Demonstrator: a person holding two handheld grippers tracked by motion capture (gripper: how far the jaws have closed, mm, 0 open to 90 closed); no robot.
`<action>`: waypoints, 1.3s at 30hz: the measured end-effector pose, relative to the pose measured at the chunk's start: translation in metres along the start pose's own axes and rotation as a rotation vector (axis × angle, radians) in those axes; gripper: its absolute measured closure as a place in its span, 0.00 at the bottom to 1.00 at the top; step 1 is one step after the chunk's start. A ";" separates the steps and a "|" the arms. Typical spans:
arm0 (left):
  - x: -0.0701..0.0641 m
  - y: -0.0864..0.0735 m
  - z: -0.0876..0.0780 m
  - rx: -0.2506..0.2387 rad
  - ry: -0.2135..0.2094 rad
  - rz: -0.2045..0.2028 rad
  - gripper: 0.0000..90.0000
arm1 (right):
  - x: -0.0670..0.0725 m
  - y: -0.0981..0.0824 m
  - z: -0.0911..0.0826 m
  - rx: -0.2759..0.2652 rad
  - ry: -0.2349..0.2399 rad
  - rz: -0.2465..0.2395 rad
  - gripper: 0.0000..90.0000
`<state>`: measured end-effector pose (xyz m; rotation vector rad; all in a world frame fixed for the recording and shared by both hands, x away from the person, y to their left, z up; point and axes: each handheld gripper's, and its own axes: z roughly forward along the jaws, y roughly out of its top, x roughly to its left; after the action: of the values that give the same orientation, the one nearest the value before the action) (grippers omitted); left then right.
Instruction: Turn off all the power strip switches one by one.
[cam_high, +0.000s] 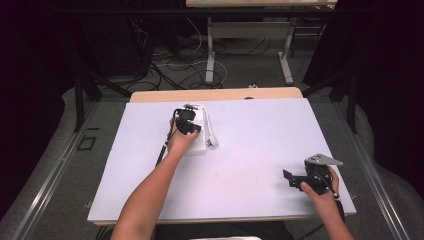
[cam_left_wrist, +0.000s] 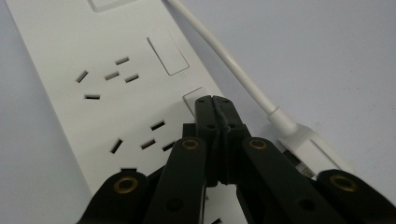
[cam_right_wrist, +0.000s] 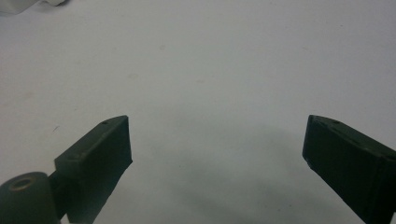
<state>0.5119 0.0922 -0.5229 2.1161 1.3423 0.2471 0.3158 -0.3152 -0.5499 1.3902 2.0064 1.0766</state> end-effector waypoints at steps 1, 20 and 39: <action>-0.001 0.000 0.000 0.001 0.006 -0.021 1.00 | 0.000 0.000 0.000 -0.001 -0.001 0.000 0.08; -0.004 -0.007 -0.025 -0.040 -0.031 0.000 1.00 | 0.002 0.001 0.001 0.000 0.005 0.006 0.08; -0.017 -0.028 -0.037 -0.041 -0.083 0.035 1.00 | 0.002 0.001 0.000 -0.003 0.003 0.003 0.08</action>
<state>0.4655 0.1007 -0.5070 2.0938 1.2435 0.1973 0.3154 -0.3128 -0.5489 1.3909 2.0042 1.0832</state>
